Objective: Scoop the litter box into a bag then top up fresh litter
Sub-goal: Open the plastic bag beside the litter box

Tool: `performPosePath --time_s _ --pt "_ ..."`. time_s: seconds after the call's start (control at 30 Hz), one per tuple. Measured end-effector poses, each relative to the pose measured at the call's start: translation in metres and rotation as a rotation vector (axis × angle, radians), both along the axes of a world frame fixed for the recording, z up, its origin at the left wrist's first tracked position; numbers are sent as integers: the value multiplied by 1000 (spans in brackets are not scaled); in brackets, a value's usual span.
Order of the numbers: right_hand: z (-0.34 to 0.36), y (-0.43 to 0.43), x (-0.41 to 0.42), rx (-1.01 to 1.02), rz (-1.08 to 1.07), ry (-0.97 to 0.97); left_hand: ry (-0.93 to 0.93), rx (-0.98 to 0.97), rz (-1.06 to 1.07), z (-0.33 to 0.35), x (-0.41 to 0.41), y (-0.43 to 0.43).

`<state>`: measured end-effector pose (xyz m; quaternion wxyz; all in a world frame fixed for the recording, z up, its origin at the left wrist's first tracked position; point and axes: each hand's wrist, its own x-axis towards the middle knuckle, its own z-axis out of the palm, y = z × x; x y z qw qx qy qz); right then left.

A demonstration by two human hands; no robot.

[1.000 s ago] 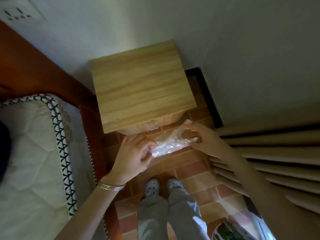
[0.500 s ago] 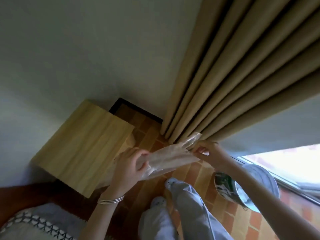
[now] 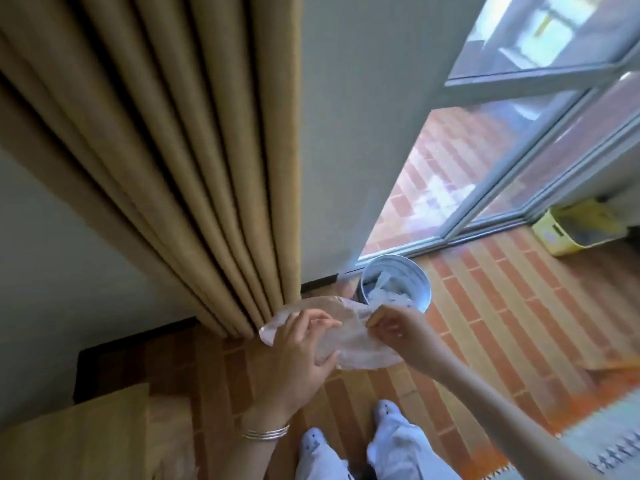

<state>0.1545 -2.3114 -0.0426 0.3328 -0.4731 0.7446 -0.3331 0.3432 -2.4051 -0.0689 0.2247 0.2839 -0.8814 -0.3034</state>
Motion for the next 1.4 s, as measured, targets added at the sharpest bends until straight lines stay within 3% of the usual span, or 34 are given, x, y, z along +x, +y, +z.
performPosePath --time_s 0.33,0.6,0.73,0.83,1.03,1.23,1.3,1.4 --pt "3 103 -92 -86 -686 -433 -91 -79 -375 -11 -140 60" --pt "19 193 -193 -161 -844 -607 -36 -202 -428 -6 -288 140" --pt "23 240 -252 -147 -895 -431 -21 -62 -387 -1 -361 174" --pt "16 282 -297 -23 -817 -201 -3 61 -309 1 -413 197" --pt "-10 347 -365 255 -753 -93 25 356 -263 4 -496 232" --pt "-20 374 -436 380 -762 -314 -62 711 -167 -18 -576 240" --pt "-26 380 -466 337 -805 -406 -106 741 -188 -29 -613 241" --pt "-22 385 -523 298 -847 -340 -119 728 -210 -39 -674 238"
